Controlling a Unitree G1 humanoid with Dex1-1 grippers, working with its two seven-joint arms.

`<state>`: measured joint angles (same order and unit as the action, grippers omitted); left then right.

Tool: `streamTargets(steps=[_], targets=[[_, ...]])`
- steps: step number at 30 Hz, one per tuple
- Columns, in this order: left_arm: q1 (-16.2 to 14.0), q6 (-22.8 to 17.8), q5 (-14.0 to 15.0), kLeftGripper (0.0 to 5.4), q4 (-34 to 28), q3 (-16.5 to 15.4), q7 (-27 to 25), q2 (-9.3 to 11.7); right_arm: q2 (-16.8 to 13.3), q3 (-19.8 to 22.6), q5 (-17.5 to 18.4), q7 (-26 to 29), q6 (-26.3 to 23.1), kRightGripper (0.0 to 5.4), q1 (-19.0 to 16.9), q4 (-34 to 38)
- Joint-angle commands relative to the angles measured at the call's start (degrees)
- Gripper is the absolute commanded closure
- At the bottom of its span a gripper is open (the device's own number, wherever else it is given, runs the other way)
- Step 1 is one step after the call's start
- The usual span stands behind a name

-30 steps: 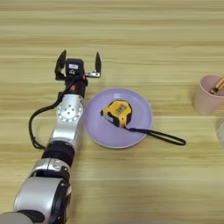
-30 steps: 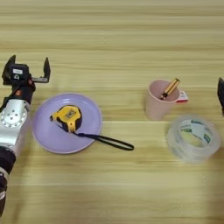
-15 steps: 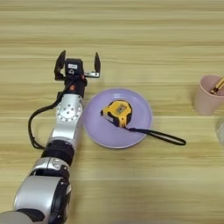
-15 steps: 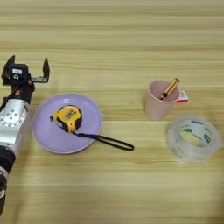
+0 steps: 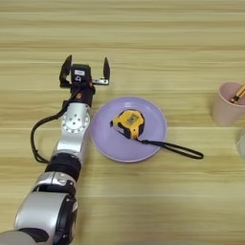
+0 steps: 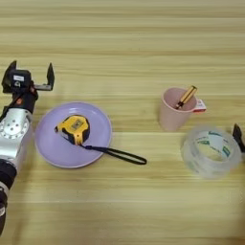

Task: Move the objects on the table

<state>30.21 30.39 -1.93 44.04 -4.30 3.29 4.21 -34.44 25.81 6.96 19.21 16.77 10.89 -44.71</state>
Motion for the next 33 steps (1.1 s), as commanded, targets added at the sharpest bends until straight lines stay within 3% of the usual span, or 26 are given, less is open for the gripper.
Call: streamTargets(steps=[1,8,14,20,26,33], targets=[[1.08,0.32,0.18,0.00,0.60,-0.29,-0.21,0.53,-1.92,-0.68,-0.01,-0.50,-1.35,0.02,0.32,-0.12],[1.10,0.35,0.18,0.00,0.68,-0.31,-0.21,0.65,-1.89,-1.45,0.19,-0.57,-3.27,0.02,-1.72,2.36],[1.15,0.35,0.25,0.00,0.73,-0.31,-0.20,0.75,-0.83,-4.53,-0.79,0.22,-11.80,0.02,-10.28,18.33],[1.23,0.46,0.23,0.00,0.95,-0.28,-0.17,0.79,-0.82,-5.73,-1.58,-0.08,-18.37,0.02,-14.70,26.83],[1.21,0.51,0.24,0.00,0.99,-0.30,-0.21,0.90,1.50,-7.05,-0.29,0.08,-23.83,0.02,-17.61,35.10],[1.08,0.50,0.34,0.00,0.76,-0.27,-0.23,0.88,6.24,-11.41,0.21,0.12,-29.82,0.02,-19.74,45.47]])
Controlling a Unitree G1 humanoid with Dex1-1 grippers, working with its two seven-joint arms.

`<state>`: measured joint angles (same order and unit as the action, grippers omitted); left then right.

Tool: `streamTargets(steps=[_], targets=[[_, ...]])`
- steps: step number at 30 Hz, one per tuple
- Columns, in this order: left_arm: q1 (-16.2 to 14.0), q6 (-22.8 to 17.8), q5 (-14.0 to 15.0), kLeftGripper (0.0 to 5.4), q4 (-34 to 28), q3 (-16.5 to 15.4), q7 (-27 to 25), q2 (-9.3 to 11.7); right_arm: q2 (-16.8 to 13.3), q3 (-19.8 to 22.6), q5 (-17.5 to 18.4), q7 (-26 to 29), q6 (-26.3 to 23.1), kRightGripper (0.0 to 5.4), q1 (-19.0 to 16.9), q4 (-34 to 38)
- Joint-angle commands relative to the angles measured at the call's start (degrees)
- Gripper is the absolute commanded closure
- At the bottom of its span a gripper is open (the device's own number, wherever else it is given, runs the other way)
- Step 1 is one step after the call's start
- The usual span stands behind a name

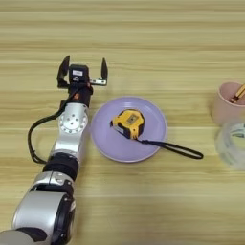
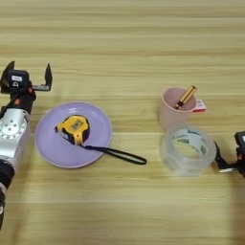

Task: Move the objects on the table

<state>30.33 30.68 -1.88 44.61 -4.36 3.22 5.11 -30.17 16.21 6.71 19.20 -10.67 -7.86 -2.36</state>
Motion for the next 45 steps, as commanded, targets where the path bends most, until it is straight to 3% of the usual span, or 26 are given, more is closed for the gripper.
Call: streamTargets(steps=[1,9,19,22,25,30,36,41,45], targets=[[0.95,0.22,0.29,0.00,0.20,-0.21,-0.17,-0.01,2.49,-2.18,0.47,-0.12,-2.84,0.02,-0.99,3.88],[1.01,0.28,0.30,0.00,0.41,-0.15,-0.37,0.02,4.93,-3.68,0.20,-0.90,-4.90,0.02,-1.45,7.46],[1.25,0.53,0.25,0.00,1.02,-0.09,-0.48,0.04,4.88,5.48,-1.31,-10.60,-1.73,0.02,2.72,4.81],[1.32,0.69,0.38,0.00,1.26,-0.02,-0.92,0.05,6.85,9.14,0.36,-15.14,0.94,0.02,6.65,0.48],[1.18,0.83,0.61,0.00,1.28,0.27,-2.12,-0.05,9.04,9.87,0.73,-18.68,5.20,0.02,11.04,-3.69],[0.96,1.04,0.79,0.00,1.27,0.44,-3.76,-0.16,10.41,10.28,-0.55,-22.62,17.08,0.02,16.44,-12.88],[0.64,1.02,1.59,0.00,1.17,0.02,-5.82,0.07,10.22,9.57,-0.62,-22.54,22.99,0.02,17.67,-17.78],[-0.29,0.41,3.28,0.00,-0.47,0.09,-8.43,0.08,10.89,8.23,-1.29,-23.18,24.23,0.02,18.01,-18.66],[-2.84,-2.65,4.66,0.00,-5.86,1.22,-12.05,-0.44,11.27,7.41,-1.47,-23.87,24.20,0.02,18.07,-18.46]])
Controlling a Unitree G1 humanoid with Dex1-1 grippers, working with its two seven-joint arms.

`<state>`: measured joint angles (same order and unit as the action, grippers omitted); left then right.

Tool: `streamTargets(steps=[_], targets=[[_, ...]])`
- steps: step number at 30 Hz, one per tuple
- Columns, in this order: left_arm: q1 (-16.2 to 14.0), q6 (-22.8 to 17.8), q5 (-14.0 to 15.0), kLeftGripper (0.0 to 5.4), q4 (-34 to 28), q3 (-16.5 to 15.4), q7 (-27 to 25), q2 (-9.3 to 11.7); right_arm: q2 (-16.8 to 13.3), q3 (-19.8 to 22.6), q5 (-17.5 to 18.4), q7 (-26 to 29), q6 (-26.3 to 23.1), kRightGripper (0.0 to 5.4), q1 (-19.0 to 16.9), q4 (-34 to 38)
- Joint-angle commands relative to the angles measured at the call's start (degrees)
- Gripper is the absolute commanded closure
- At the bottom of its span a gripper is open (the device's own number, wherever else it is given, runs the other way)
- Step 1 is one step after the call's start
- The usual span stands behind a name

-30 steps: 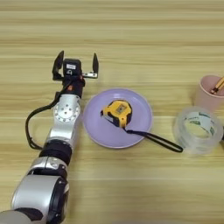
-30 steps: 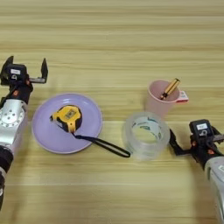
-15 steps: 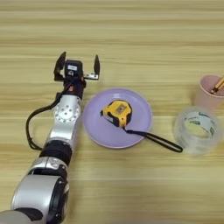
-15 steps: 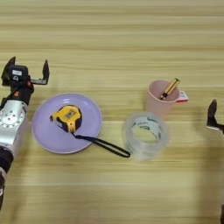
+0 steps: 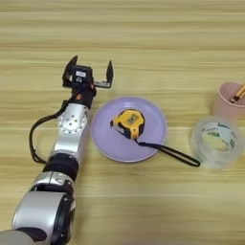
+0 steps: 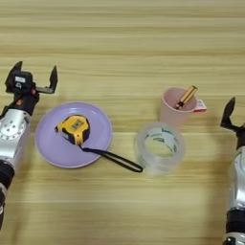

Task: Move the objects on the table

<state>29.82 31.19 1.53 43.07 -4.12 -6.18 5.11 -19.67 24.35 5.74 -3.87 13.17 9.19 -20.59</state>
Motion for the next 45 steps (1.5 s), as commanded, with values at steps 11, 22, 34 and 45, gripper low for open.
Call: streamTargets(steps=[11,22,34,45], targets=[[-9.70,-14.61,1.79,0.00,-19.48,4.84,-8.61,0.14,1.40,-2.27,-0.96,-2.00,0.27,0.02,1.30,-0.18],[-14.48,-26.28,2.84,0.00,-29.04,9.51,-17.78,2.01,2.10,-3.03,-1.58,-3.10,0.06,0.02,1.59,0.26],[-17.00,-32.47,2.77,0.00,-31.06,13.36,-23.28,4.17,2.35,-3.72,-1.68,-3.95,-0.08,0.02,1.90,0.29],[-18.23,-33.75,1.78,0.00,-30.73,14.69,-23.79,4.42,2.62,-3.83,-1.73,-4.41,-0.12,0.02,2.15,0.22]])
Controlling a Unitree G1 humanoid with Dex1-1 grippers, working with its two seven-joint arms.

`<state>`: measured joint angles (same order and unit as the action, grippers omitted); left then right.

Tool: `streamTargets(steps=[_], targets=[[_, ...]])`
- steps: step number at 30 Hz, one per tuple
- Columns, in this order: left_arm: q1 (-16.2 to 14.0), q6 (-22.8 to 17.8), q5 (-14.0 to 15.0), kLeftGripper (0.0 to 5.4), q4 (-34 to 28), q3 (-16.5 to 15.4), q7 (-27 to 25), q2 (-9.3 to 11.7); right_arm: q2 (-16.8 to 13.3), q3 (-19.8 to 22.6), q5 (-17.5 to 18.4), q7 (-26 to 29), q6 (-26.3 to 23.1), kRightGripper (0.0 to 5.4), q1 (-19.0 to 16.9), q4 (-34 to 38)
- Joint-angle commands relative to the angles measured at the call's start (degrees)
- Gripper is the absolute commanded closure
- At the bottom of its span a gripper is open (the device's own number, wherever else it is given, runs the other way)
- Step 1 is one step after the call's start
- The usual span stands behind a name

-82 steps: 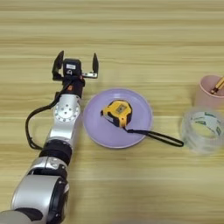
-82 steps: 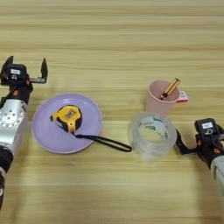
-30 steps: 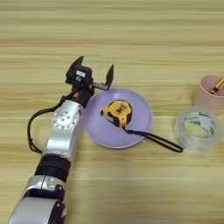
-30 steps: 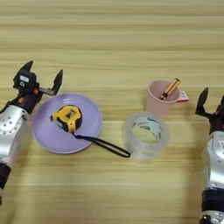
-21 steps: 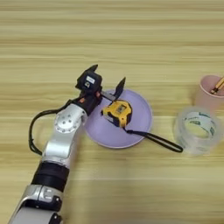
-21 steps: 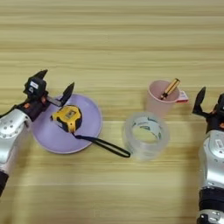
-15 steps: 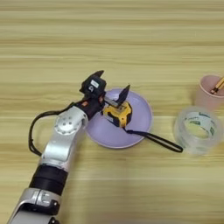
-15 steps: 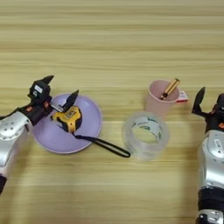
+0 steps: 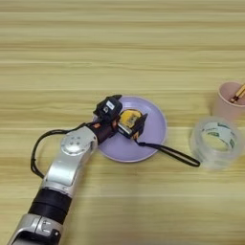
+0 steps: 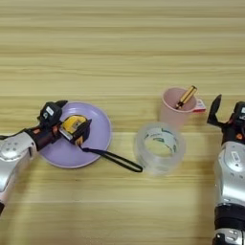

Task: Move the objects on the table

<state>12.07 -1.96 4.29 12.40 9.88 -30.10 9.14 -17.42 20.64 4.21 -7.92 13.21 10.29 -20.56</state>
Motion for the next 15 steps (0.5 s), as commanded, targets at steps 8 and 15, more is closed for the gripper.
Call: streamTargets(steps=[8,15], targets=[[-1.61,-0.28,-1.42,0.00,0.43,1.26,0.32,0.56,0.25,-0.23,-0.09,-0.42,-0.11,0.02,0.90,0.20],[-2.69,-0.21,-2.10,0.00,0.56,2.10,0.42,0.84,0.38,-0.33,-0.16,-0.51,-0.18,0.02,0.75,0.48]])
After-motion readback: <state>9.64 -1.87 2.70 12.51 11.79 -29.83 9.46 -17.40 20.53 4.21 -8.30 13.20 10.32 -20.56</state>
